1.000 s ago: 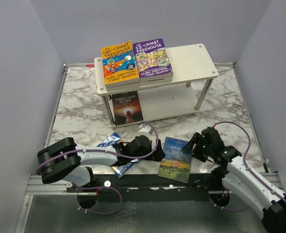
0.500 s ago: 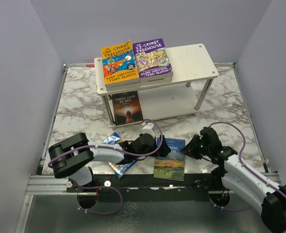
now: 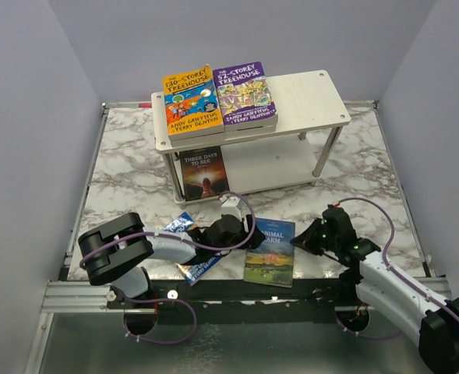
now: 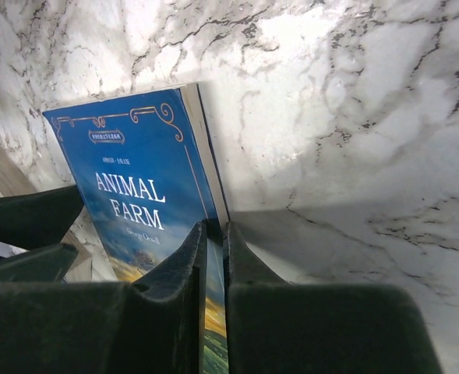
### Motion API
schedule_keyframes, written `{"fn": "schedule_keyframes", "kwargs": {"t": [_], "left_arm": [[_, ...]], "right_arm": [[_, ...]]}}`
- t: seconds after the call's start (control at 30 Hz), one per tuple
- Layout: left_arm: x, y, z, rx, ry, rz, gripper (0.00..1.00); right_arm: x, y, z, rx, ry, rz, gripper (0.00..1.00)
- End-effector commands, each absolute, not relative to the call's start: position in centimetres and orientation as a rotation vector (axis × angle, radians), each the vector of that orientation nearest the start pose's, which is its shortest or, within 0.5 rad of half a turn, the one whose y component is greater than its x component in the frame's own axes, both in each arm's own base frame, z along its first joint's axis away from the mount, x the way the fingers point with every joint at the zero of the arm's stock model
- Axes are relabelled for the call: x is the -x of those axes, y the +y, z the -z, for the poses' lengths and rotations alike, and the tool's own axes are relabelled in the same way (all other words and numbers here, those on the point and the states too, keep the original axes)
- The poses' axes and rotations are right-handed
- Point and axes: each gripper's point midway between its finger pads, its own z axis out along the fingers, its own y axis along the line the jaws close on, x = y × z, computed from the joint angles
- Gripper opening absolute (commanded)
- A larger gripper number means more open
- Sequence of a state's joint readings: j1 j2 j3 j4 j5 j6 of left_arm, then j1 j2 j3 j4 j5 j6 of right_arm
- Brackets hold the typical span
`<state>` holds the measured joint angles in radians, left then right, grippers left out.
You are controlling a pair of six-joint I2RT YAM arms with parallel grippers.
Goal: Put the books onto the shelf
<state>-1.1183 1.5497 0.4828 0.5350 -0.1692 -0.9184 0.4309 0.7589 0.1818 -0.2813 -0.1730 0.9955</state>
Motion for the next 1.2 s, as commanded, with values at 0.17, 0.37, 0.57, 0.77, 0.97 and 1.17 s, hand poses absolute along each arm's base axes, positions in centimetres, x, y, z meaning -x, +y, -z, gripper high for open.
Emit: {"fn": "schedule_keyframes", "kwargs": {"t": [0.17,0.37,0.57,0.77,0.97,1.17], "left_arm": [[-10.2,-33.5,-1.1,-0.243,2.509,1.1,0.38],[-10.3,-33.9,-2.6,-0.241,2.472,1.146,0.29],[-11.5,-31.9,-1.9,-0.181,2.507,0.957,0.77],[-11.5,-30.1,-1.8,-0.142,2.55,0.861,0.98],[-10.6,-29.3,-1.9,-0.119,2.587,0.863,0.99],[-10.0,-29.5,-1.1,-0.14,2.638,0.858,0.99]], "right_arm": [[-13.8,14.7,1.7,-0.665,2.637,-0.792,0.01],[-14.2,14.6,1.2,-0.662,2.61,-0.789,0.01],[-14.7,13.6,0.3,-0.613,2.585,-0.719,0.13],[-14.9,14.2,-1.1,-0.531,2.573,-0.758,0.39],[-14.2,14.4,-1.2,-0.501,2.613,-0.771,0.43],[-13.8,13.7,-1.7,-0.465,2.657,-0.677,0.45]]}}
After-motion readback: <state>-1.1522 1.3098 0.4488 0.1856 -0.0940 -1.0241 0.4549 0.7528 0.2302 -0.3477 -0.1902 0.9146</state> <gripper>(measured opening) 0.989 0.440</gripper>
